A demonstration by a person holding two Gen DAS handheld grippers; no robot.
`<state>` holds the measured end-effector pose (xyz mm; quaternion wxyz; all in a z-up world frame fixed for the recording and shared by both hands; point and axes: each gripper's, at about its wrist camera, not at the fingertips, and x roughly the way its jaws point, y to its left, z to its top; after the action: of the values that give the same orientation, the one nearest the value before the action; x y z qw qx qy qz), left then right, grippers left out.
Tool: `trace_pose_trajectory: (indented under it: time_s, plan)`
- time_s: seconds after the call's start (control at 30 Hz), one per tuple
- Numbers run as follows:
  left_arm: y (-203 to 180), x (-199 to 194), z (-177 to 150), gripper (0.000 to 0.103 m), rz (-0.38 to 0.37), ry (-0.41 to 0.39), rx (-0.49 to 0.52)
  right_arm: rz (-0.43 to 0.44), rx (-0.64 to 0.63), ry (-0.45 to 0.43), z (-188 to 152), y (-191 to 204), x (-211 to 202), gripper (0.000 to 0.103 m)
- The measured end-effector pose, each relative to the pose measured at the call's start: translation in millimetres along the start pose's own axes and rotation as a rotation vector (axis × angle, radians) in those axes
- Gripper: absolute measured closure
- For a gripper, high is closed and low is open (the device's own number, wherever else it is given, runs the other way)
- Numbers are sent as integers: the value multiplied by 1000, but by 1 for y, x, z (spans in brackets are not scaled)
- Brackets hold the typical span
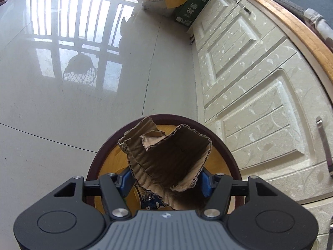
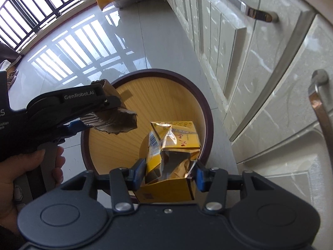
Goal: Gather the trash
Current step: 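Open left tool to drop the cardboard while right tool drops the yellow box into the wastebasket, then raise both open tools from the wastebasket and move back toward the bench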
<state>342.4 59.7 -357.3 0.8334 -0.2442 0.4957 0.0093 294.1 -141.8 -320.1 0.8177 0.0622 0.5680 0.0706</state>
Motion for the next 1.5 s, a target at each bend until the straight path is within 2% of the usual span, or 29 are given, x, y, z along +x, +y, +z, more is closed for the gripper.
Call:
trace_pose_trajectory:
  time_s: [0.1, 0.17, 0.37, 0.53, 0.57, 0.6, 0.67, 1.07, 1.5]
  plan:
    - [3, 8, -1, 32, 8, 16, -3, 4, 3, 15, 0, 1, 3, 53]
    - [6, 10, -1, 18, 18, 32, -6, 9, 3, 23, 1, 2, 6, 53]
    - [15, 4, 0, 2, 34, 79, 16, 36, -20, 46, 10, 3, 19, 52]
    - [16, -4, 1, 0, 53, 103, 42, 64, -30, 49, 12, 8, 23, 48]
    - [15, -5, 1, 0, 60, 104, 51, 67, -32, 48, 12, 8, 24, 36]
    - [14, -6, 1, 0, 67, 104, 61, 70, -34, 40, 11, 8, 23, 19]
    - [14, -10, 1, 0, 83, 105, 77, 64, -38, 26, 11, 8, 23, 3]
    - [16, -31, 0, 0, 162, 131, 160, -3, -146, 30, 5, 5, 10, 0]
    - [15, -93, -1, 0, 153, 133, 263, -45, -200, -3, 2, 15, -25, 0]
